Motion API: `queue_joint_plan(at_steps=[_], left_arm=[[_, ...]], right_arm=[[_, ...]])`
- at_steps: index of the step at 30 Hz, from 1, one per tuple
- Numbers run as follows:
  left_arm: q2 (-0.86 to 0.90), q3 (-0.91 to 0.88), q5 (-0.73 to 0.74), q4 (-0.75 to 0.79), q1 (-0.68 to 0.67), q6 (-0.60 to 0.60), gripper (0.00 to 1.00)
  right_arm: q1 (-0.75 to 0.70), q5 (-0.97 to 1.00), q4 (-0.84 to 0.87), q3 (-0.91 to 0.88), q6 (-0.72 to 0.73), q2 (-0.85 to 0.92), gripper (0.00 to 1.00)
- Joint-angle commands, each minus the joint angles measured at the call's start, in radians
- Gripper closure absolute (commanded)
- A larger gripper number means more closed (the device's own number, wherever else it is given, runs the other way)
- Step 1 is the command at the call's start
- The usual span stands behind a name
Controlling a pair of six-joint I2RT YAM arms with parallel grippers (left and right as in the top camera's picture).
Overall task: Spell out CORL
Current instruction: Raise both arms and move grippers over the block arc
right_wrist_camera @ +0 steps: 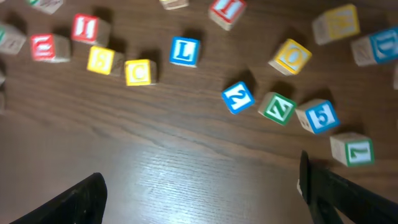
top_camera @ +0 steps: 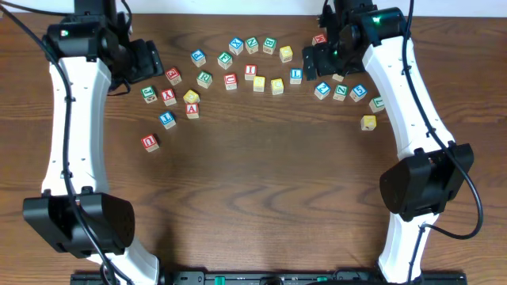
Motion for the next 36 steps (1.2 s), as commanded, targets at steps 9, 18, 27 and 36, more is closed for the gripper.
queue_joint_plan(at_steps=[9,18,27,36], left_arm=[[0.113,-0.010,-0.079,0.008,-0.138,-0.106,0.19],[0.192,-0.010,-0.091,0.029,-0.221,-0.128,0.19],[0.211,-0.010,-0.091,0.063,-0.280,-0.128,0.19],[0.211,-0.010,-0.092,0.073,-0.314,-0.128,0.18]], right_arm=[[0.007,0.142,-0.010,0.009,0.200,0.007,0.10],[0.007,0.140,-0.014,0.009,0.200,0.007,0.08],[0.006,0.139,-0.012,0.009,0.209,0.007,0.10],[0.006,0.135,-0.007,0.009,0.215,0.007,0.40]])
